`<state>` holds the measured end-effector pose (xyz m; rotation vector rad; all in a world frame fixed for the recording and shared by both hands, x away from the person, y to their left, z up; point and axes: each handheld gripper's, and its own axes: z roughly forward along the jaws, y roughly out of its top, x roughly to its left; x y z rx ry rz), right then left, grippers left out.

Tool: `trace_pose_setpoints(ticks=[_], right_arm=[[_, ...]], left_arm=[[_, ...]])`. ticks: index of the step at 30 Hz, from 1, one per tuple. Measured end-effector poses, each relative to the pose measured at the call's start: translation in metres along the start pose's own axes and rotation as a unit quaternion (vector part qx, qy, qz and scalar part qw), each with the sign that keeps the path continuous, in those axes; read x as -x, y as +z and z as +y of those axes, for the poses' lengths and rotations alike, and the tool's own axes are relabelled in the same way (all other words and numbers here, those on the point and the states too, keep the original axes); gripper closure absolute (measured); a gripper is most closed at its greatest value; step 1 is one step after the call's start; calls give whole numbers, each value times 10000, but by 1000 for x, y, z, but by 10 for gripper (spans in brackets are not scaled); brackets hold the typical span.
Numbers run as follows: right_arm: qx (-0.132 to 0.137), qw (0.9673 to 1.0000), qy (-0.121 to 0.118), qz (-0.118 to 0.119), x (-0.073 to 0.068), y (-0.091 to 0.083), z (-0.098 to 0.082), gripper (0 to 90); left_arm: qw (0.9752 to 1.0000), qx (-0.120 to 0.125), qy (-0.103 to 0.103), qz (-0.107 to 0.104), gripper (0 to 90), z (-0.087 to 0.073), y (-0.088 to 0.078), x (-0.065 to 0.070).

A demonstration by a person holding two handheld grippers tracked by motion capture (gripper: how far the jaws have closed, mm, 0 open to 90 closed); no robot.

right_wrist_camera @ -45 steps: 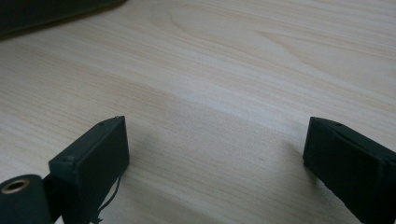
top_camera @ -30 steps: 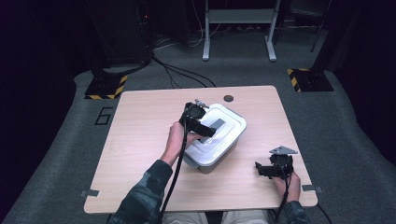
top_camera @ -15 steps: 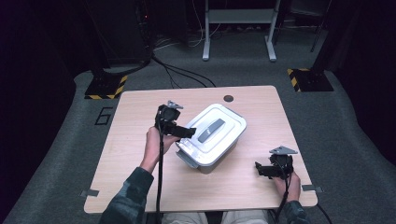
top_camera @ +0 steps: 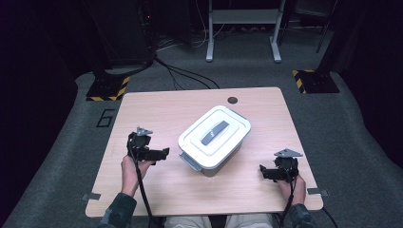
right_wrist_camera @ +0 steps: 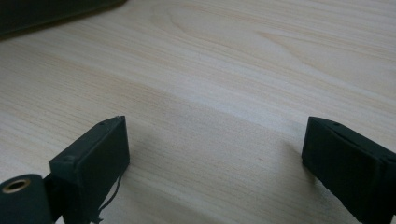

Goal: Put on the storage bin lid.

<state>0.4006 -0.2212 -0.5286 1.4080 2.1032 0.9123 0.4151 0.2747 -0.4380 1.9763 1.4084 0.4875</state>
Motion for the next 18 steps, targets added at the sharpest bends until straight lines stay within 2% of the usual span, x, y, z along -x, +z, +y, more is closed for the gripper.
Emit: trace_pose_setpoints(ticks=[2,4,8,11,15,18], right_arm=[[0,10000,-1,0,0,0,0,68],[-2,10000,0,1,0,0,0,68],[-1,10000,0,0,0,0,0,69],[0,10000,0,1,0,0,0,68],[0,10000,0,0,0,0,0,69],[-2,10000,1,-1,0,0,0,69]], left_arm=[[9999,-128,-76,48,0,-14,6,-9],[9995,-305,-109,2,0,-28,15,-16],[9987,-472,-193,-51,0,-54,28,-26],[9983,-487,-315,-11,0,-67,36,-31],[9993,-199,-278,122,0,-77,39,-30],[9995,27,-67,320,0,-82,43,-27]])
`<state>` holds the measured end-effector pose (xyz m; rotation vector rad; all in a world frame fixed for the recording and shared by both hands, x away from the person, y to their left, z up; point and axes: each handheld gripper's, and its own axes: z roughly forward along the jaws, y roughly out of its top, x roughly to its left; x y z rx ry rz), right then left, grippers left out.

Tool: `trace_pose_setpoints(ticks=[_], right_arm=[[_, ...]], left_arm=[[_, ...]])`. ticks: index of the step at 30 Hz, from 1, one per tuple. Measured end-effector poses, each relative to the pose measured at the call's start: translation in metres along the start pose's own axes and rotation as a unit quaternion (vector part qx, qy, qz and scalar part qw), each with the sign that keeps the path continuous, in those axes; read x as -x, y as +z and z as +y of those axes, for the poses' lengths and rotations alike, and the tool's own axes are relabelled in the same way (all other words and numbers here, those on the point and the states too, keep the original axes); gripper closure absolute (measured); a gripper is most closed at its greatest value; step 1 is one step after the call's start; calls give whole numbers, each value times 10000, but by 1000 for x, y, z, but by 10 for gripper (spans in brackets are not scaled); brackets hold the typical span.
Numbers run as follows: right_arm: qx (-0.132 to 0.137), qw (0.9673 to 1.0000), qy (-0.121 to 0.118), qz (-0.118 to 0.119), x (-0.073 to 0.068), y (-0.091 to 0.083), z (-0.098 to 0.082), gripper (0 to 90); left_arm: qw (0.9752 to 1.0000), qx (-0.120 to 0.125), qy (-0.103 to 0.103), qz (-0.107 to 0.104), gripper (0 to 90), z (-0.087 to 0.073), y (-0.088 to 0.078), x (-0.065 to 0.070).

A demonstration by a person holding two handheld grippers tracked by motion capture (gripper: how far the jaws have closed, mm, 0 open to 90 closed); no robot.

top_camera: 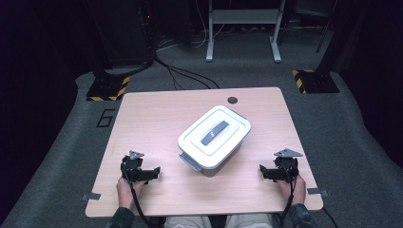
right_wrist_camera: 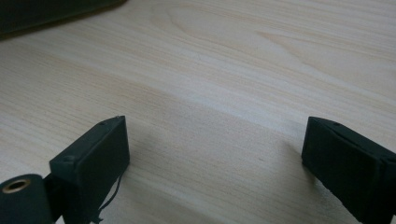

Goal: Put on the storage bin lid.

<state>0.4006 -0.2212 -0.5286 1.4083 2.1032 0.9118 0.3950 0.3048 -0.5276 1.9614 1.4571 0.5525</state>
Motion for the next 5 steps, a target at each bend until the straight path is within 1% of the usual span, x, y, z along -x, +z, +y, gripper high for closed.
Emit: trace_pose_setpoints(ticks=[2,5], right_arm=[[1,10000,2,0,0,0,0,69],[2,10000,1,1,0,0,0,69]], left_arm=[[9998,119,113,84,0,-4,1,2],[9998,150,38,146,0,-5,1,2]])
